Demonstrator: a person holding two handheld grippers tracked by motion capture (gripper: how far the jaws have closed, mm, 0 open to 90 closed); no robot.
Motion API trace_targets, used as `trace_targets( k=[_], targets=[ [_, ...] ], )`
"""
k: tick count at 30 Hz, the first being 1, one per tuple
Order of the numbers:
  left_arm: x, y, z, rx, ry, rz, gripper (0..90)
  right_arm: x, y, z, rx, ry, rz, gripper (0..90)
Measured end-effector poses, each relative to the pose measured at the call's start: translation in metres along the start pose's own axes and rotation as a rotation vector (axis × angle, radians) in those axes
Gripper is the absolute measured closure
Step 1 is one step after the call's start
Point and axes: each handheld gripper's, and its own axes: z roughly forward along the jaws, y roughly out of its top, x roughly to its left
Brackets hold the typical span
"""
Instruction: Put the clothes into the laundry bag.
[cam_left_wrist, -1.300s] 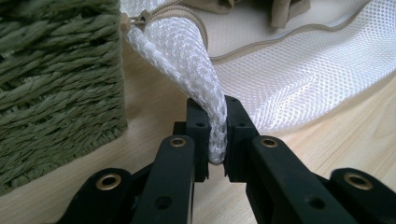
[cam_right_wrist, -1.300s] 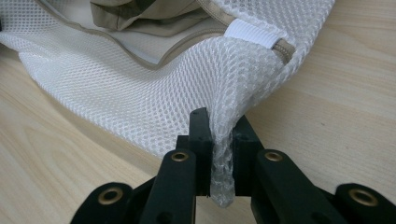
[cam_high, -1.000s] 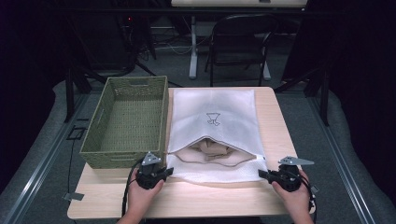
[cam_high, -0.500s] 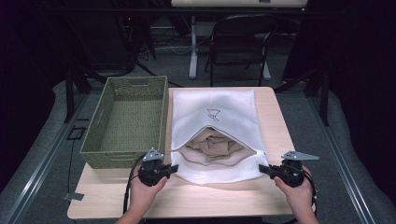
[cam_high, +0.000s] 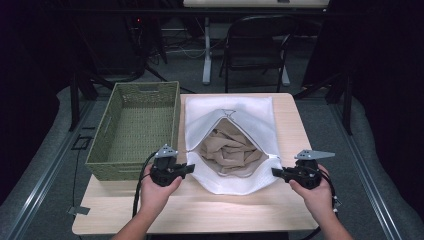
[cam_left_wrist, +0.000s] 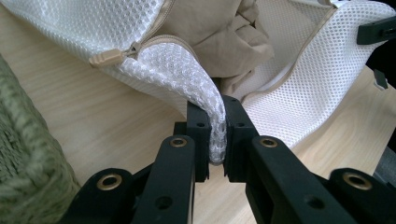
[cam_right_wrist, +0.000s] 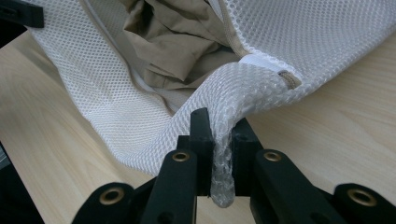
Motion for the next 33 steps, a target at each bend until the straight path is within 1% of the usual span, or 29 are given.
trace_targets(
  k=[3, 7, 8, 11, 13, 14, 17, 18, 20, 23, 28, 29, 32, 33],
  targets=[
    [-0.001, 0.002, 0.000, 0.002, 0.005, 0.009, 83.9, 0.001, 0.007, 0.000, 0.007, 0.006, -0.015, 82.7],
    [0.002, 0.005, -0.002, 0.010, -0.012, -0.016, 83.9, 0.001, 0.015, -0.002, 0.014, 0.020, -0.028, 82.8],
    [0.003, 0.005, -0.002, 0.008, -0.010, -0.019, 83.9, 0.000, 0.017, -0.002, 0.016, 0.026, -0.034, 82.7],
    [0.004, 0.011, -0.005, 0.022, -0.007, -0.014, 83.8, -0.001, 0.023, -0.001, 0.022, 0.038, -0.027, 82.8],
    [0.004, 0.015, -0.007, 0.028, -0.006, -0.008, 83.8, -0.001, 0.028, -0.001, 0.028, 0.038, -0.027, 82.7],
    [0.004, 0.017, -0.007, 0.030, -0.008, -0.011, 83.8, -0.001, 0.030, -0.001, 0.028, 0.042, -0.027, 82.8],
    [0.004, 0.023, -0.008, 0.045, -0.002, 0.001, 83.8, 0.001, 0.037, -0.002, 0.034, 0.044, -0.038, 82.8],
    [0.005, 0.025, -0.008, 0.040, -0.004, -0.002, 83.9, 0.001, 0.039, -0.002, 0.041, 0.042, -0.045, 82.8],
    [0.007, 0.027, -0.008, 0.039, -0.020, -0.017, 83.8, 0.001, 0.043, -0.002, 0.033, 0.036, -0.045, 82.9],
    [0.011, 0.030, -0.008, 0.036, -0.044, -0.038, 83.8, 0.001, 0.048, -0.001, 0.032, 0.042, -0.040, 83.0],
    [0.012, 0.038, -0.009, 0.062, -0.039, -0.024, 83.9, 0.001, 0.056, 0.000, 0.041, 0.054, -0.034, 83.0],
    [0.012, 0.040, -0.010, 0.064, -0.038, -0.023, 83.9, 0.001, 0.058, 0.000, 0.045, 0.056, -0.035, 83.0],
    [0.013, 0.044, -0.011, 0.067, -0.038, -0.018, 83.9, 0.001, 0.065, -0.002, 0.033, 0.062, -0.033, 83.0],
    [0.013, 0.045, -0.012, 0.064, -0.036, -0.023, 83.8, 0.001, 0.067, -0.003, 0.038, 0.064, -0.034, 83.0]
  ],
)
